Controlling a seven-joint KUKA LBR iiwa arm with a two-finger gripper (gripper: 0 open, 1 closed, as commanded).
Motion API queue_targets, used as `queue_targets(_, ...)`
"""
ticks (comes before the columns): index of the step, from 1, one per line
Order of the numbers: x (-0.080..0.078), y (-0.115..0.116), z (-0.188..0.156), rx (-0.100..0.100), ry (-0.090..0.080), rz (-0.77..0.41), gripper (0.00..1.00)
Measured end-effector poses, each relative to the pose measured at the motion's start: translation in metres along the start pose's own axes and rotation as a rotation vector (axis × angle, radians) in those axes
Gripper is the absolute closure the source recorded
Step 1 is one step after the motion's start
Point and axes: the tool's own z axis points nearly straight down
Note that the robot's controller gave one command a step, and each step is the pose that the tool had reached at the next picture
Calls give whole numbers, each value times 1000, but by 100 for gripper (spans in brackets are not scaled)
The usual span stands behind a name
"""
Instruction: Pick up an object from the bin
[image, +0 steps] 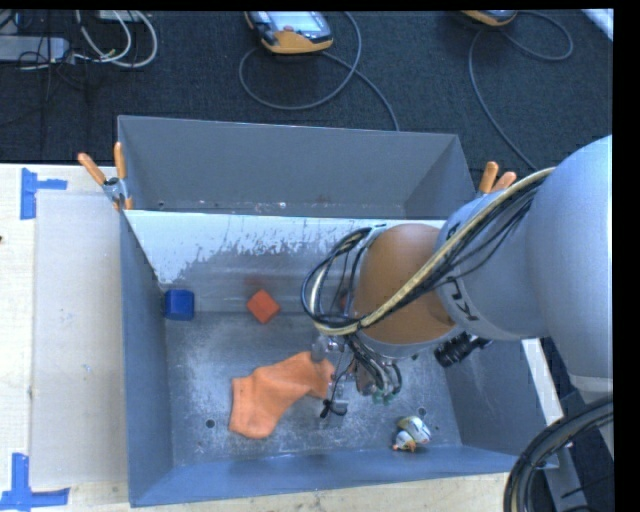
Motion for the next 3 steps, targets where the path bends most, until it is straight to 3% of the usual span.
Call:
queue_targets(1, 36, 5, 7, 2, 2, 53, 100)
queue_targets(2, 36, 5, 7, 2, 3, 52, 0)
queue_targets(3, 36, 5, 7, 2, 2, 51, 100)
